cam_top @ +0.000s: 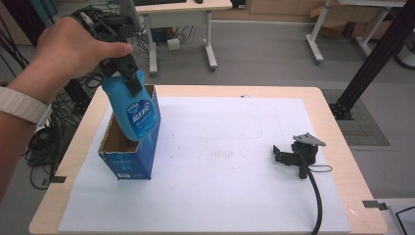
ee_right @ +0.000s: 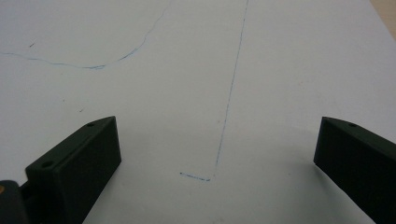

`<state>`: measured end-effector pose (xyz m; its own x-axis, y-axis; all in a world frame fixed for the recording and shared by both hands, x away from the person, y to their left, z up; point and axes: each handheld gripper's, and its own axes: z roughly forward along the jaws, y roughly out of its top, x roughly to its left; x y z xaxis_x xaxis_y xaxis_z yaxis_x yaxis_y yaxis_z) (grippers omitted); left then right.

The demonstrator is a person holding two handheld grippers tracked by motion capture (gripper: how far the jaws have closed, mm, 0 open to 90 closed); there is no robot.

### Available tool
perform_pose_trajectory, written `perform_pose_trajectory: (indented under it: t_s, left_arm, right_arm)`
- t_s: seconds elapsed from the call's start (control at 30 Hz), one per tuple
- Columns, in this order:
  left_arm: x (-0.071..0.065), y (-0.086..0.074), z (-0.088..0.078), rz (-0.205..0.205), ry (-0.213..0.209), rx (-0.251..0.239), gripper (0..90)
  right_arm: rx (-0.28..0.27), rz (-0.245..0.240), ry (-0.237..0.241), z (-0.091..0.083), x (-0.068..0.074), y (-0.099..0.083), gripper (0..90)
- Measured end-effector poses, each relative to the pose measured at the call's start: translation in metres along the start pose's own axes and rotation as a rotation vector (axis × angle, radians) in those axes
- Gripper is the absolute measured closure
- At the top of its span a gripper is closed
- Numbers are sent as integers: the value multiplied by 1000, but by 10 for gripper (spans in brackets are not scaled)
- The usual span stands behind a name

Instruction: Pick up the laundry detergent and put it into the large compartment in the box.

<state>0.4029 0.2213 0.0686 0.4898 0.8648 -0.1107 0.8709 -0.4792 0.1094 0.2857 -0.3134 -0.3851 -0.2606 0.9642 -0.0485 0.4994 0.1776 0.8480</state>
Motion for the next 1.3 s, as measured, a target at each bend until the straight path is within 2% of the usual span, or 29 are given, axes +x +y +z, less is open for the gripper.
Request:
perform_pose_trajectory:
  t_s: [0.17, 0.3, 0.57, 0.6, 0.7, 0.8, 0.97, 1.0, 1.23, 1.3]
  left_arm:
    - [17, -10, 2, -93, 19, -12, 378]
    - [28, -17, 9, -148, 26, -32, 378]
    - [43, -18, 28, -207, 33, -43, 378]
    - [45, -20, 32, -223, 34, -57, 378]
    - [47, -23, 42, -240, 49, -75, 378]
    - [49, -22, 53, -255, 59, -68, 378]
    - [54, -23, 73, -265, 54, -70, 378]
    - [55, -23, 81, -268, 53, -73, 378]
    - [58, -24, 103, -282, 52, -64, 378]
    - [57, -27, 109, -293, 54, -79, 378]
  right_arm:
    - [3, 0, 0, 0, 0, 0, 0]
    - [3, 0, 1, 0, 0, 0, 0]
    - [3, 0, 1, 0, 0, 0, 0]
    - [3, 0, 1, 0, 0, 0, 0]
    - [3, 0, 1, 0, 0, 0, 0]
    - [3, 0, 1, 0, 0, 0, 0]
    - [3, 0, 1, 0, 0, 0, 0]
    - [3, 0, 1, 0, 0, 0, 0]
    - [5, -1, 1, 0, 0, 1, 0]
    - [4, -2, 1, 0, 0, 1, 0]
